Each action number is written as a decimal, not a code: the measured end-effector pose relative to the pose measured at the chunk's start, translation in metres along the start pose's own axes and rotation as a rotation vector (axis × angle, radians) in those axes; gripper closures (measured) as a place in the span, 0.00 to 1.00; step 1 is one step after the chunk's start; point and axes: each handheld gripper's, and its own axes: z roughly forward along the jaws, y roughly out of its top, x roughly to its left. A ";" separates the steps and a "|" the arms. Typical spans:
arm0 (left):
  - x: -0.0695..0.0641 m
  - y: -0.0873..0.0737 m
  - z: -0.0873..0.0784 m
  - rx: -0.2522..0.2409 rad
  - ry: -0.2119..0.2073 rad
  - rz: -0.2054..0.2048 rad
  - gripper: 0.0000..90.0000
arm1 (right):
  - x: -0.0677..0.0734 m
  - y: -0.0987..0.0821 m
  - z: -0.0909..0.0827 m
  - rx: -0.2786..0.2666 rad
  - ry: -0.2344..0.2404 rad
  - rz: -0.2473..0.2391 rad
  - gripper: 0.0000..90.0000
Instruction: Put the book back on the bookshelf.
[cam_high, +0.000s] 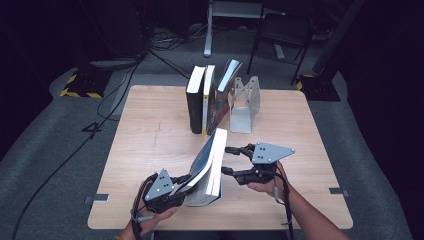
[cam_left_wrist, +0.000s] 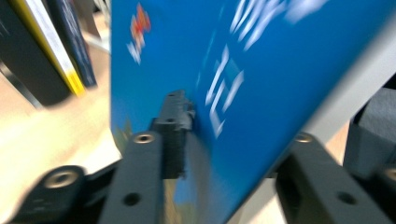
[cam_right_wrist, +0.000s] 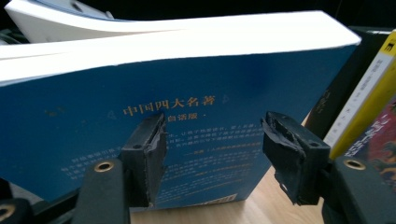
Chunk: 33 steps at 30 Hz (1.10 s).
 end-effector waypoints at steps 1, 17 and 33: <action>0.008 0.003 -0.004 -0.037 -0.039 -0.049 0.78 | -0.001 0.001 0.000 0.003 0.000 0.005 0.44; 0.028 0.025 0.015 -0.097 -0.168 -0.083 0.84 | -0.009 0.009 0.001 -0.006 -0.032 0.025 0.45; 0.012 0.053 0.084 -0.129 -0.348 -0.040 0.82 | -0.022 0.000 -0.060 0.007 -0.157 0.029 0.46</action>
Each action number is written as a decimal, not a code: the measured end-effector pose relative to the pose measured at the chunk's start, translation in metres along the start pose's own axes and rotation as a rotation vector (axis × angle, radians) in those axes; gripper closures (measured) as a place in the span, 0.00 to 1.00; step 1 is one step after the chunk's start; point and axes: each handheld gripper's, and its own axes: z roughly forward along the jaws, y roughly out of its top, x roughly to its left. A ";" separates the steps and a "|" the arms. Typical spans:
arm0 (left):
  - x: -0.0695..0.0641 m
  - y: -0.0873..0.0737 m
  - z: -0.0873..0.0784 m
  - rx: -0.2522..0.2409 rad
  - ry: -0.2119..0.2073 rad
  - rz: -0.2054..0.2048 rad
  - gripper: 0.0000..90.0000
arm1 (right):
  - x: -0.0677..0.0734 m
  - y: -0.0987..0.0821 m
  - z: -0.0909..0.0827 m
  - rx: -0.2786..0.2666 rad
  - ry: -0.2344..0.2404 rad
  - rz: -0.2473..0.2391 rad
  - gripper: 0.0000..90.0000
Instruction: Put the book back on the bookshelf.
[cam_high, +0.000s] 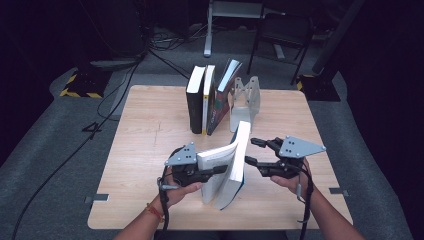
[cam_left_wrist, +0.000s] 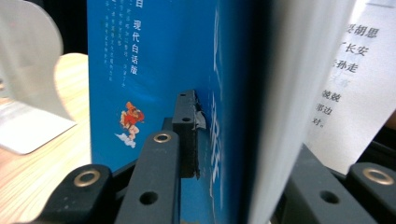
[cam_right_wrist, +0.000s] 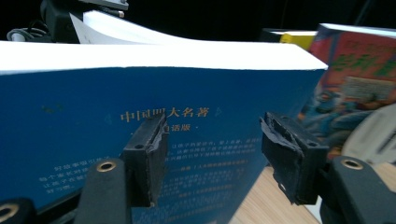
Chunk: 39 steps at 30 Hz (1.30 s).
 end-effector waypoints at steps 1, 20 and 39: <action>0.001 0.001 0.003 -0.002 -0.003 0.005 0.82 | -0.002 0.000 -0.003 0.003 -0.003 0.007 0.46; -0.034 -0.012 -0.030 0.195 0.142 0.161 0.47 | 0.024 -0.021 -0.002 0.029 -0.011 -0.017 0.49; -0.070 -0.067 0.037 0.300 0.389 -0.026 0.28 | 0.031 -0.067 0.026 0.118 0.012 0.013 0.48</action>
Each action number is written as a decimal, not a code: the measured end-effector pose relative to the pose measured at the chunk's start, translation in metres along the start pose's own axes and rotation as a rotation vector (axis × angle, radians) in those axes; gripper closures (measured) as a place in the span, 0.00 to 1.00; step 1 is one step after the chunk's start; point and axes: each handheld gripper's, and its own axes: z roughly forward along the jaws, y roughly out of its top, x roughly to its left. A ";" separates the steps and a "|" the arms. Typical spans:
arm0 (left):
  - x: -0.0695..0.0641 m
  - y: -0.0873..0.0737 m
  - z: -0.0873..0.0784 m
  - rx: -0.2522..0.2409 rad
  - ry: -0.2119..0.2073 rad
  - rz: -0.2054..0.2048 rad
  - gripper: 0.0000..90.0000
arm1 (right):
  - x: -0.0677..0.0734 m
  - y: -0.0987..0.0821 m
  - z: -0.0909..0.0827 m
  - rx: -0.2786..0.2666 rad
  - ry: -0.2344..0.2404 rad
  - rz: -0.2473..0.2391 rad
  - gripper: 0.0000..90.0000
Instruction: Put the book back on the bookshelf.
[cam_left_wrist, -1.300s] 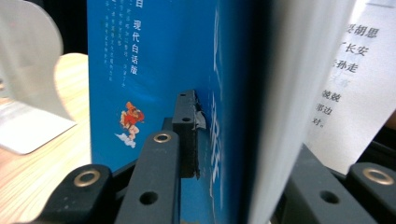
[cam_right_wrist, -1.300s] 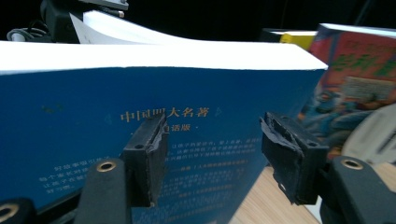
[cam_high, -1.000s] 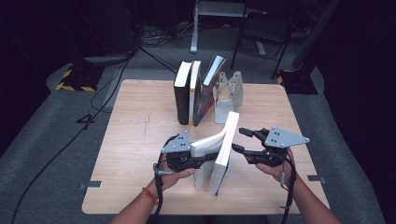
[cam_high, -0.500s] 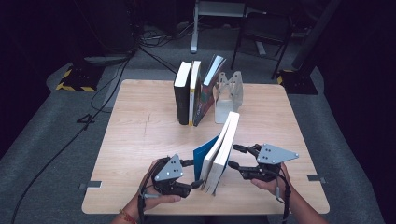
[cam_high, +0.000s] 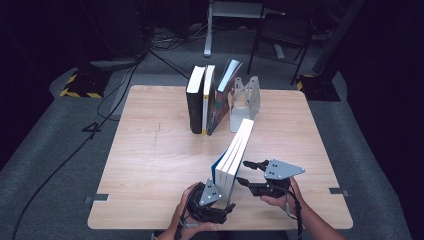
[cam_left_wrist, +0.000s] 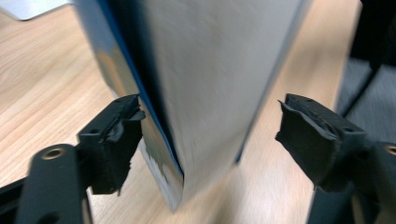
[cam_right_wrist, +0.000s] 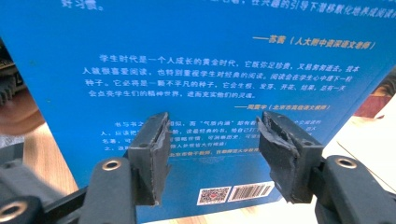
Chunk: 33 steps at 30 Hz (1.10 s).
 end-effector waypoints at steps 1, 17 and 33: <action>-0.002 0.000 0.002 -0.017 0.021 -0.009 0.28 | 0.000 0.000 0.001 0.000 -0.008 0.003 0.47; 0.044 -0.003 -0.019 0.018 -0.023 0.104 0.62 | -0.033 -0.019 -0.014 0.031 -0.055 -0.002 0.40; 0.099 -0.019 -0.058 0.083 -0.228 0.203 0.64 | -0.034 -0.023 0.018 0.106 0.077 -0.018 0.36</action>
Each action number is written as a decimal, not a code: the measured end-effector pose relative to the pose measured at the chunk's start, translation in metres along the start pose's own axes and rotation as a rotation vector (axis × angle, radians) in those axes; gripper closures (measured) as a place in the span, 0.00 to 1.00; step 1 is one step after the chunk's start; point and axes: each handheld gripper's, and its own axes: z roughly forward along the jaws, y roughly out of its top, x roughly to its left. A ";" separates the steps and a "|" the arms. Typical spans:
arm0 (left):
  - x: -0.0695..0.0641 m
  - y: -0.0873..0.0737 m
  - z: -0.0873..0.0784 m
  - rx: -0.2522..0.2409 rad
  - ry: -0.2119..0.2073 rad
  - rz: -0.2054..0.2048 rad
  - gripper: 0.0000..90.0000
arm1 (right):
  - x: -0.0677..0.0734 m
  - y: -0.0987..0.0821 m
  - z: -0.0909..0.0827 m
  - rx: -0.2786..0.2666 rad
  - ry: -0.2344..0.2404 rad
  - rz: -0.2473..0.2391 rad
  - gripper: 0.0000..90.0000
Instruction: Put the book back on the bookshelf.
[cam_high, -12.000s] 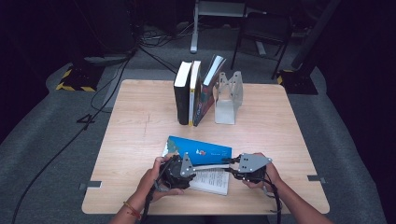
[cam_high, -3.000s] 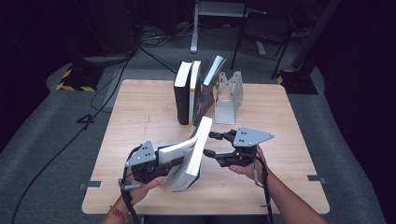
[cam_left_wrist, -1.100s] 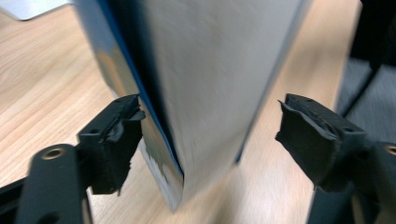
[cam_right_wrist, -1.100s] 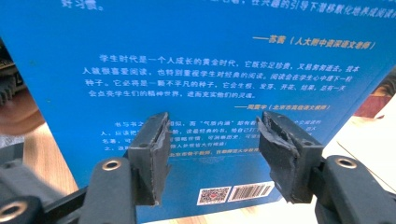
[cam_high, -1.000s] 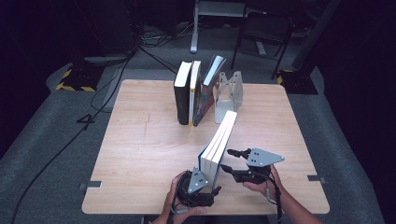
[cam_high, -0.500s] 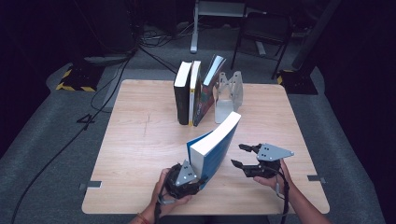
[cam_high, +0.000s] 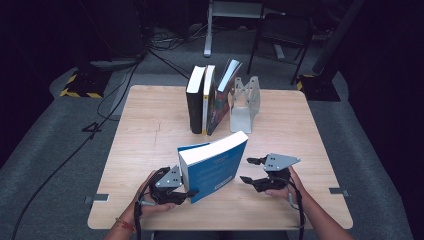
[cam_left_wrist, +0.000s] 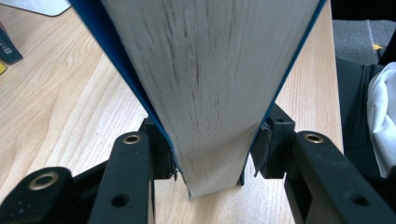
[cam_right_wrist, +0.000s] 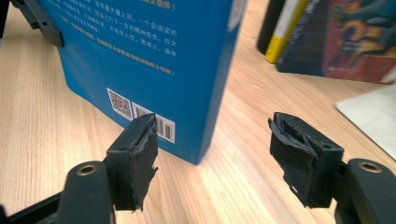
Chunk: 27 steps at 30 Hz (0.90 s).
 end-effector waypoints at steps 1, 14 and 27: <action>0.000 0.000 0.000 0.003 0.001 0.003 0.64 | 0.000 0.001 0.005 0.000 0.015 -0.001 0.36; -0.001 -0.002 -0.002 0.009 0.026 -0.018 0.59 | -0.015 0.014 0.040 -0.029 0.182 0.000 0.31; 0.001 -0.009 -0.017 -0.081 0.088 -0.131 0.38 | 0.000 0.018 0.019 -0.022 0.214 -0.095 0.52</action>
